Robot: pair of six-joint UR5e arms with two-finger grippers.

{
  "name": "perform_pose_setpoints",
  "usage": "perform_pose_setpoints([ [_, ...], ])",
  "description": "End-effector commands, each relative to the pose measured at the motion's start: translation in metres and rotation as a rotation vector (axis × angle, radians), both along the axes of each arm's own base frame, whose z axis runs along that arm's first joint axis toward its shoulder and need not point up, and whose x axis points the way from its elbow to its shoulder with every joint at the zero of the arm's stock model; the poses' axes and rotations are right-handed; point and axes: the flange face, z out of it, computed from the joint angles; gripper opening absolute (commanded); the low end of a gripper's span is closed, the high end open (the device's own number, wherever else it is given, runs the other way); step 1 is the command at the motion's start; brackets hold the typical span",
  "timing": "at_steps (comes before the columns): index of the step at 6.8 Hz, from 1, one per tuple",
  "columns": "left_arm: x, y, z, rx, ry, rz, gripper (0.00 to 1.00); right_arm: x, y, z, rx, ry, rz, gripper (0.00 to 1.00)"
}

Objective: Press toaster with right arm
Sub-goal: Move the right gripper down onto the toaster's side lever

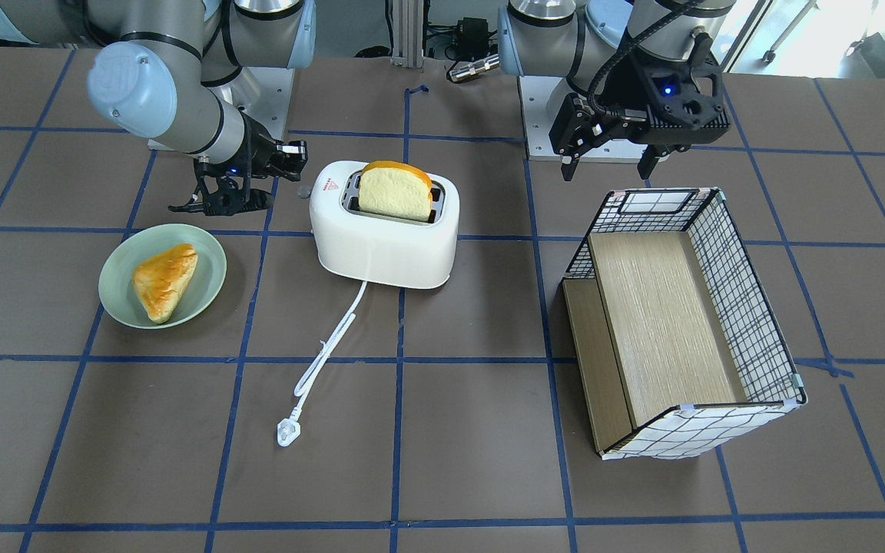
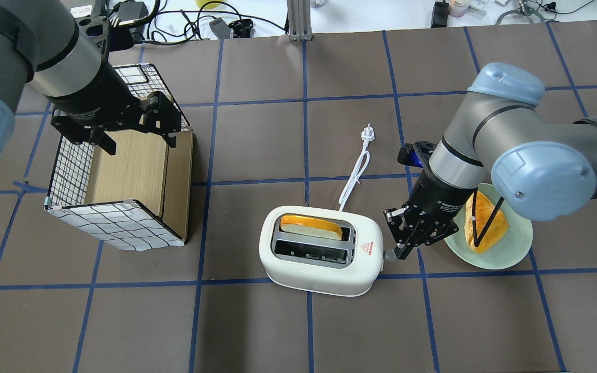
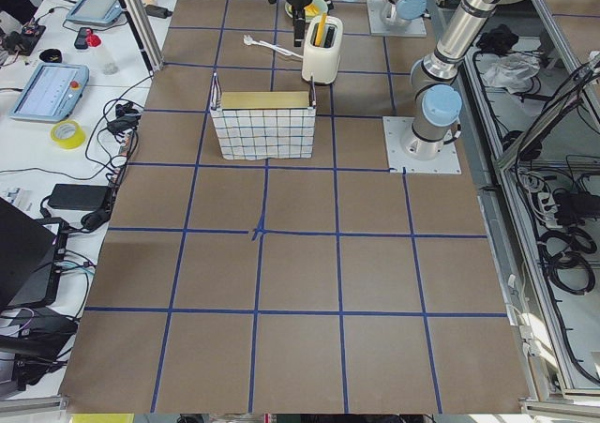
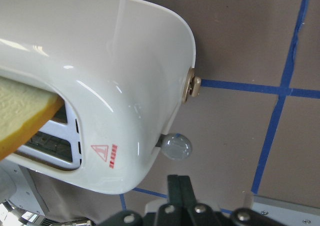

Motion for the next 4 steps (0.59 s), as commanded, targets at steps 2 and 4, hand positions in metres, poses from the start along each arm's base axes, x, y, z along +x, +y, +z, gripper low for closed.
perform_pose_setpoints([
  [2,0.000,0.000,-0.001,0.001,0.000,0.000,1.00,0.002,0.003,-0.018,0.014,-0.022,-0.010,0.00],
  [4,0.000,0.000,-0.001,0.001,0.000,0.000,1.00,0.002,-0.002,-0.027,0.026,-0.022,-0.010,0.00],
])
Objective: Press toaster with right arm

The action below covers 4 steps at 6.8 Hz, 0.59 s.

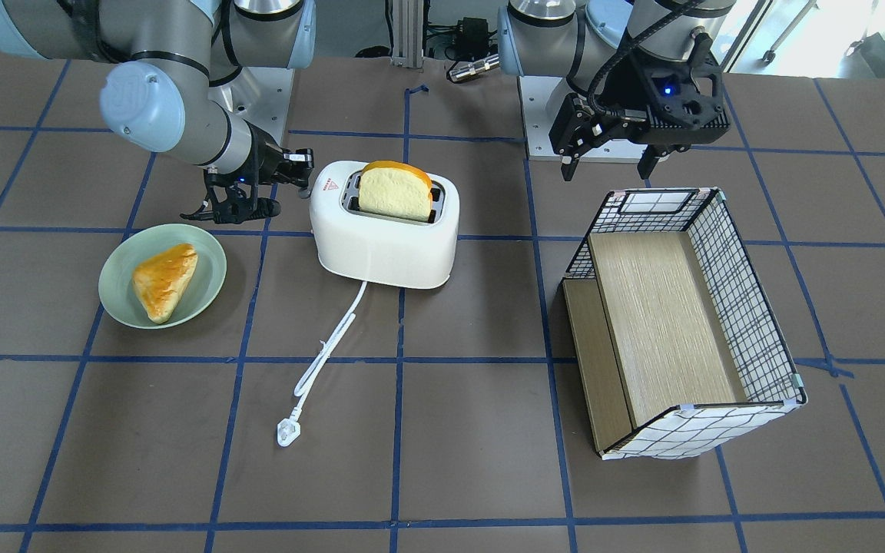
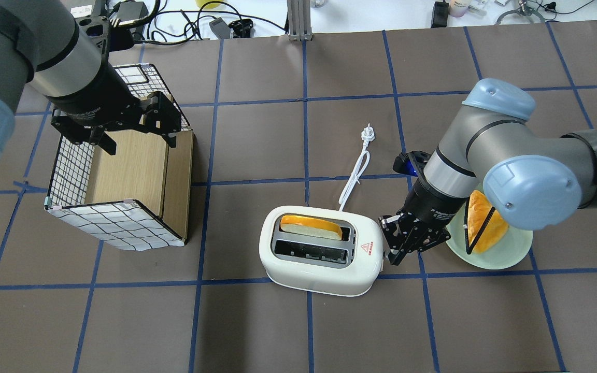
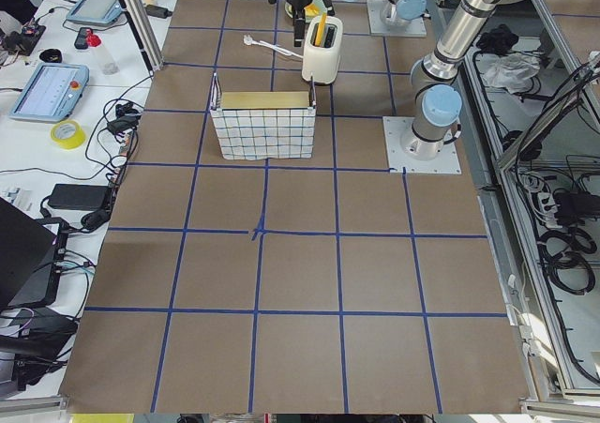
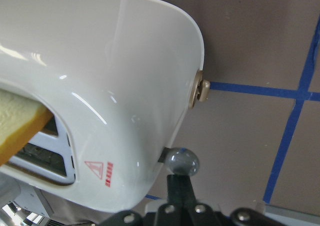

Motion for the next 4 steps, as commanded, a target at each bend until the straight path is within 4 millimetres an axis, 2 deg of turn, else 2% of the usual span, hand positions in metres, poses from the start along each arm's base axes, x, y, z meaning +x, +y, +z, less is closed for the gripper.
perform_pose_setpoints([
  [1,0.0000,0.0001,-0.0004,0.001,0.000,0.000,1.00,0.0000,-0.0060,-0.0114,0.009,0.000,-0.002,0.00],
  [4,0.0000,-0.0001,0.0003,-0.001,0.000,0.000,1.00,0.0000,-0.0092,-0.0163,0.011,0.000,-0.002,0.00],
])
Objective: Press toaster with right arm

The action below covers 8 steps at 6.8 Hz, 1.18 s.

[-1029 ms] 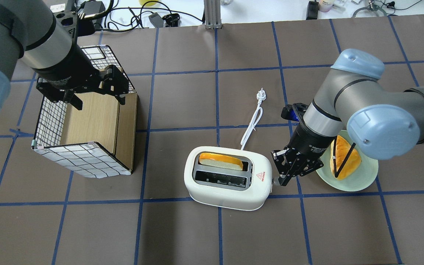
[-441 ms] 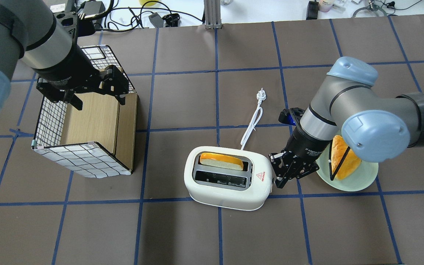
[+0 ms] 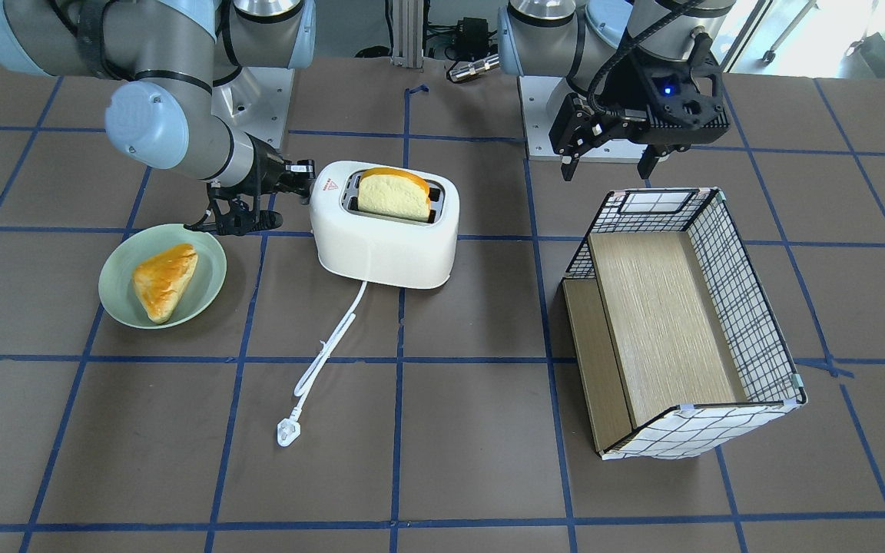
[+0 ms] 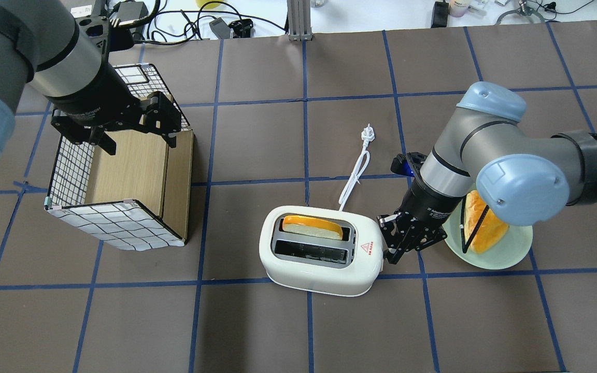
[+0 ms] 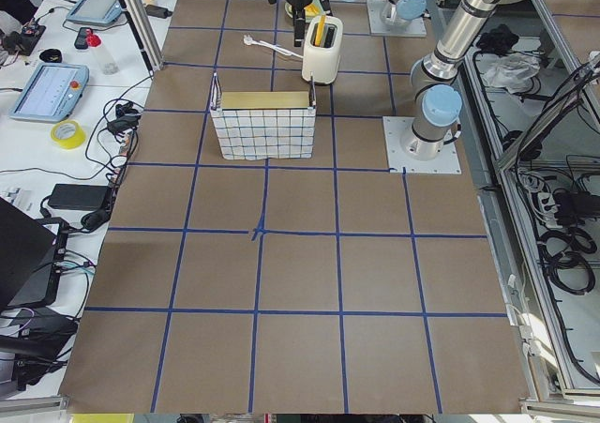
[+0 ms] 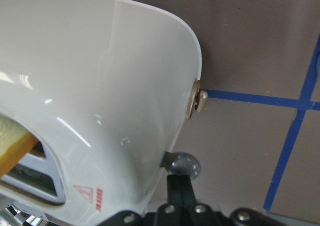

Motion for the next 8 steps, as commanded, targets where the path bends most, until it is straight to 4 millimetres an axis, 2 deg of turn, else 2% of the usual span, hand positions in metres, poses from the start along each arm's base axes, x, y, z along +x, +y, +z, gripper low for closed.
perform_pose_setpoints([
  [1,0.000,0.000,0.000,0.000,0.000,0.000,1.00,0.000,-0.003,-0.006,0.002,-0.001,0.001,0.00],
  [5,0.000,0.000,0.000,0.000,0.000,0.000,1.00,0.000,-0.006,-0.011,0.002,0.002,0.003,0.00],
  [8,0.000,0.000,0.000,0.000,0.000,0.000,1.00,0.000,-0.002,-0.024,-0.012,0.004,0.002,0.00],
])
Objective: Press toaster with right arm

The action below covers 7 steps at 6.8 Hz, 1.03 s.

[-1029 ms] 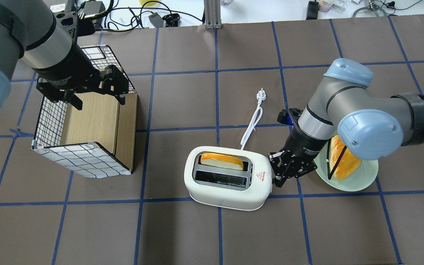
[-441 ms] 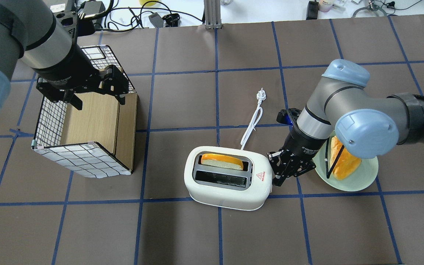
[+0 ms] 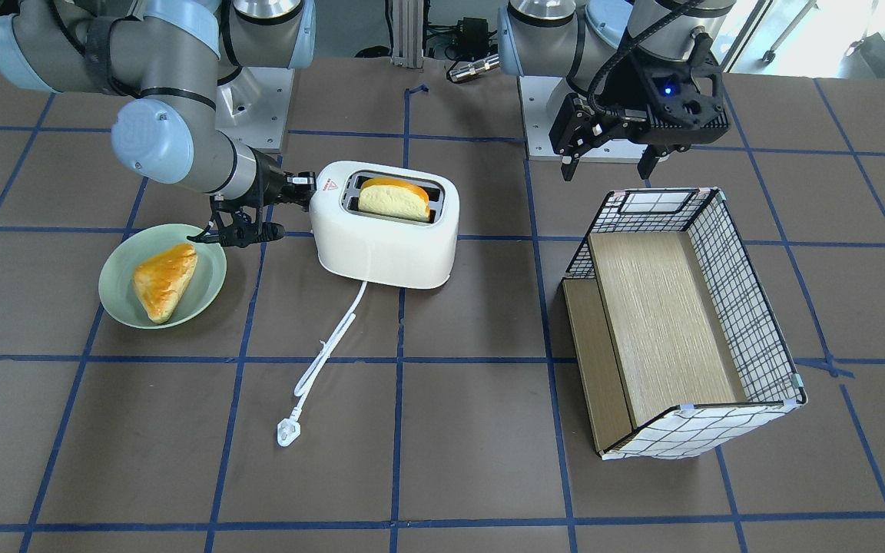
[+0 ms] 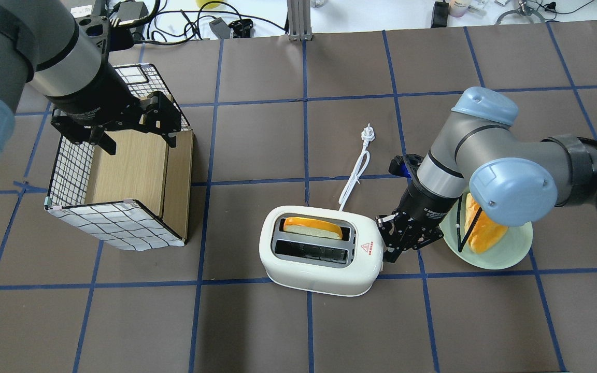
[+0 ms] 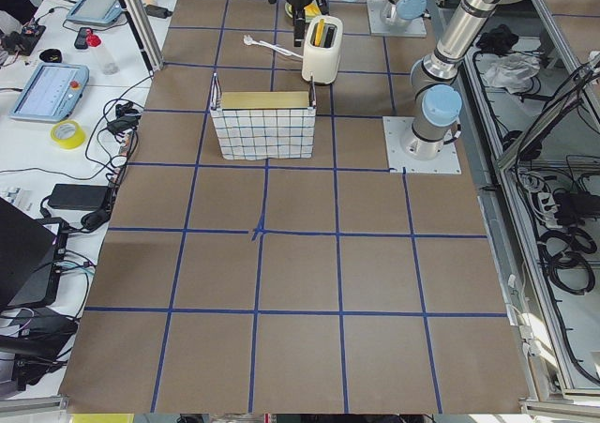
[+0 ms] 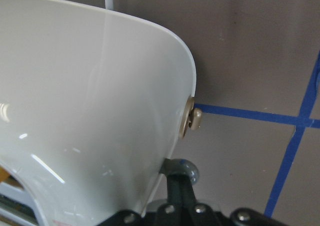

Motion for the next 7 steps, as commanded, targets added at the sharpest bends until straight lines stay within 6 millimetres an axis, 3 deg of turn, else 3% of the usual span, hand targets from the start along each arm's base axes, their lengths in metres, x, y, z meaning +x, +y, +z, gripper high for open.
perform_pose_setpoints([
  [1,0.000,0.000,0.000,0.000,0.000,0.000,1.00,0.000,0.002,-0.005,-0.001,0.007,-0.009,0.00],
  [4,0.000,0.000,0.000,0.000,0.000,0.000,1.00,-0.002,-0.010,0.019,-0.055,0.029,-0.007,0.00],
  [5,0.000,0.000,0.000,0.000,0.000,0.000,1.00,-0.006,-0.022,0.042,-0.110,0.060,0.003,0.71],
  [6,0.000,0.000,0.000,0.000,0.000,0.000,1.00,-0.016,-0.029,0.072,-0.171,0.128,0.024,1.00],
  [7,0.000,0.000,-0.001,0.002,0.000,0.000,1.00,-0.019,-0.029,0.095,-0.188,0.156,0.032,1.00],
])
